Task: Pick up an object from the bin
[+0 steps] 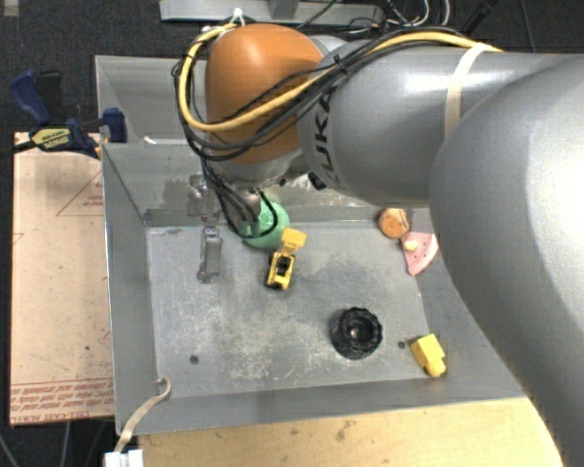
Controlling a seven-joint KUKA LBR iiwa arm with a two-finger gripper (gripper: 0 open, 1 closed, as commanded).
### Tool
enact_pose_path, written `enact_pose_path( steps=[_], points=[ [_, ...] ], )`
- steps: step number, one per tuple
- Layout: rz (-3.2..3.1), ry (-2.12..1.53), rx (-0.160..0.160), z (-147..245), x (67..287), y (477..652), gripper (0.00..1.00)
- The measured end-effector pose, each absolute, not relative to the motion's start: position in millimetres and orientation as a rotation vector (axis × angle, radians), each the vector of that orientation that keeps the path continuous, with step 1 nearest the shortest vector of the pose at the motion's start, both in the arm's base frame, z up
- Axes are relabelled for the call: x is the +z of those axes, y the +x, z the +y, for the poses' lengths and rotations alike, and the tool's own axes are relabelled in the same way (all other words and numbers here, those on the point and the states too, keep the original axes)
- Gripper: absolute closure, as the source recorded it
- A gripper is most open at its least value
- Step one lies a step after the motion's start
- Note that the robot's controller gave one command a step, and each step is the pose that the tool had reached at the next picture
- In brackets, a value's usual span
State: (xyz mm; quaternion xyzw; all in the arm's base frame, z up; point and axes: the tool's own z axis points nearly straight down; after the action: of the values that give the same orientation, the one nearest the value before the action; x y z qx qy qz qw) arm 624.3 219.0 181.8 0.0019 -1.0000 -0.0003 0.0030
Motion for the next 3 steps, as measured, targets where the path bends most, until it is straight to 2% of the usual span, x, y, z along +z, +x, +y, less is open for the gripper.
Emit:
enact_pose_path(
  steps=[1, 2, 3],
  points=[
    [-3.143, 0.0, -0.003, 218, 187, 626.2, 0.0],
    [-3.14, 0.205, -0.002, 175, 124, 643.2, 0.0],
    [-3.126, 0.333, -0.001, 151, 130, 646.6, 0.0]
  ],
)
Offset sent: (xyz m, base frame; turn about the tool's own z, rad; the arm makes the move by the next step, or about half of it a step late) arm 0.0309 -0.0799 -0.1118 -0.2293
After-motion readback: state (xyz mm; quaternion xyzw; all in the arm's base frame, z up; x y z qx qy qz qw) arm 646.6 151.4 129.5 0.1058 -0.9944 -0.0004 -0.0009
